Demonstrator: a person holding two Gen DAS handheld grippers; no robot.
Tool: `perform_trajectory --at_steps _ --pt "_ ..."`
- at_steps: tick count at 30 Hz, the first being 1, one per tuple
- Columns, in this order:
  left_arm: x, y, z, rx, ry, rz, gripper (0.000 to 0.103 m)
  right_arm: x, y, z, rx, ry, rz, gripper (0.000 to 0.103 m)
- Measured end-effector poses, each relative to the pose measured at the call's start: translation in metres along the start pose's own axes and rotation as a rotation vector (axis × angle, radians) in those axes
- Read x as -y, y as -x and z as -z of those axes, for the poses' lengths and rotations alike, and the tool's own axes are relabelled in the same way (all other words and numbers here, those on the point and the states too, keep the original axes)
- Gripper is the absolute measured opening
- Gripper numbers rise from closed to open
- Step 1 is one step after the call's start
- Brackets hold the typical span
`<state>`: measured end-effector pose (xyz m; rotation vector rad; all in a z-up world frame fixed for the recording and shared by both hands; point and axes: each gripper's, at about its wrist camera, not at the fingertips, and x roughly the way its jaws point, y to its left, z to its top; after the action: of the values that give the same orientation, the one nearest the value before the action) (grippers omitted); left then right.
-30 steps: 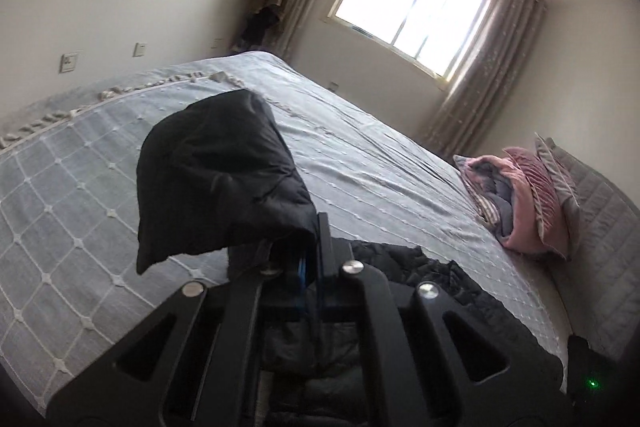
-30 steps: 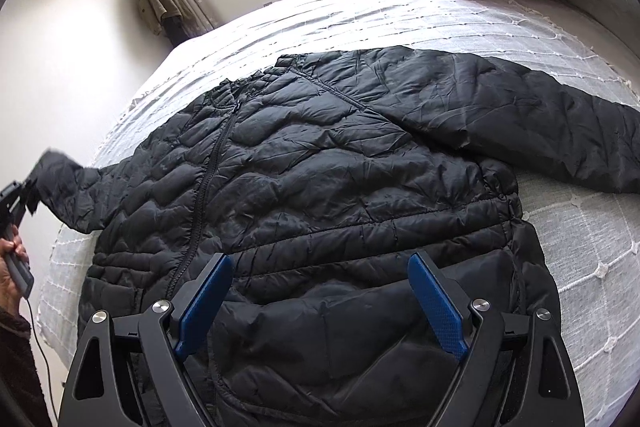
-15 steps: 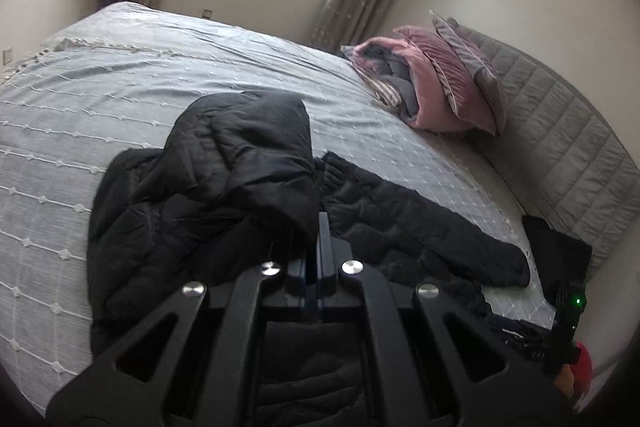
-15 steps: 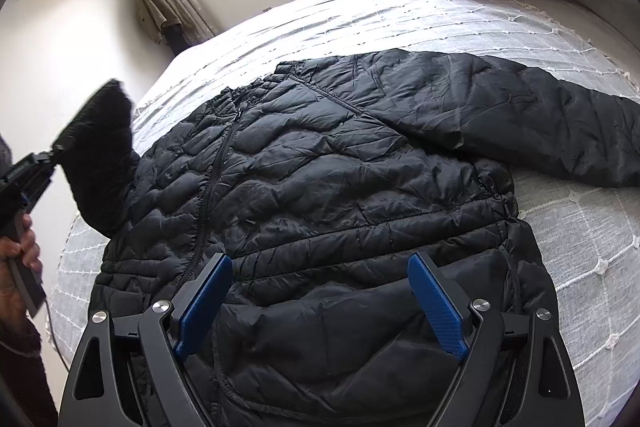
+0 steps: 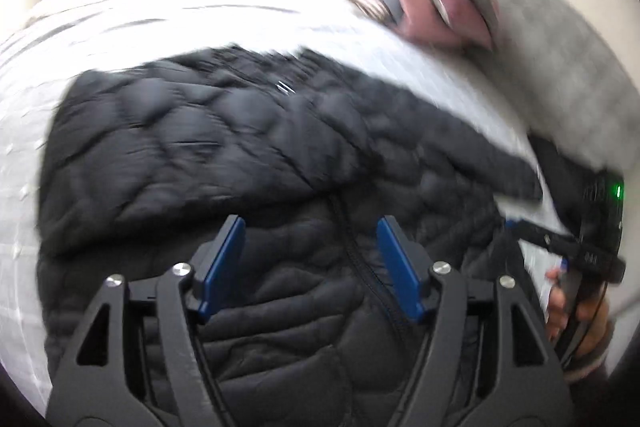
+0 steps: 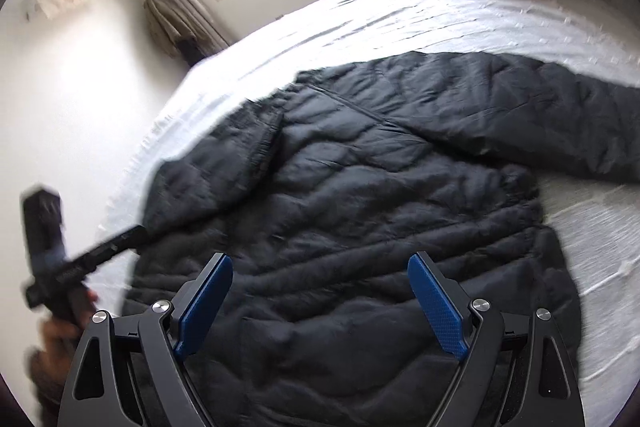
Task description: Fold large clothes
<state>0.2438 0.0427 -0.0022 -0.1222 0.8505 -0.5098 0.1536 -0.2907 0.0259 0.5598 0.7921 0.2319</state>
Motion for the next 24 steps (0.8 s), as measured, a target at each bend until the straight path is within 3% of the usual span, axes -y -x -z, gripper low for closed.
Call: perform_trajectory --at_steps 4,6,10,12,14,16,17,18,22,24 --pt "-0.036 0.02 0.009 0.096 0.144 -0.064 0.069 -0.001 -0.02 -0.019 -0.005 -0.131 -0.204 0.089" --pt "-0.055 0.028 0.015 0.161 0.179 -0.064 0.069 -0.009 -0.037 -0.031 -0.023 -0.137 -0.225 0.084" --pt "-0.083 0.03 0.011 0.223 0.211 -0.124 0.068 -0.022 -0.099 -0.051 -0.107 -0.096 -0.124 0.069" --pt "-0.093 0.023 0.01 0.261 0.235 -0.137 0.068 -0.025 -0.121 -0.055 -0.133 -0.094 -0.115 0.045" --pt "-0.103 0.014 0.01 0.275 0.28 -0.107 0.066 -0.034 -0.139 -0.06 -0.126 -0.079 -0.128 0.037" --pt "-0.112 0.005 0.011 0.291 0.312 -0.102 0.064 -0.044 -0.15 -0.064 -0.101 -0.042 -0.105 0.036" --pt "-0.115 0.002 0.01 0.294 0.323 -0.108 0.063 -0.047 -0.152 -0.065 -0.096 -0.02 -0.078 0.029" --pt "-0.117 0.0 0.01 0.295 0.328 -0.109 0.063 -0.052 -0.154 -0.066 -0.089 0.008 -0.044 0.011" --pt "-0.121 -0.013 0.011 0.247 0.339 -0.112 0.063 -0.054 -0.132 -0.067 0.011 0.055 -0.017 0.006" --pt "-0.117 -0.023 0.013 0.191 0.32 -0.151 0.063 -0.046 -0.131 -0.066 -0.001 0.054 0.061 0.006"
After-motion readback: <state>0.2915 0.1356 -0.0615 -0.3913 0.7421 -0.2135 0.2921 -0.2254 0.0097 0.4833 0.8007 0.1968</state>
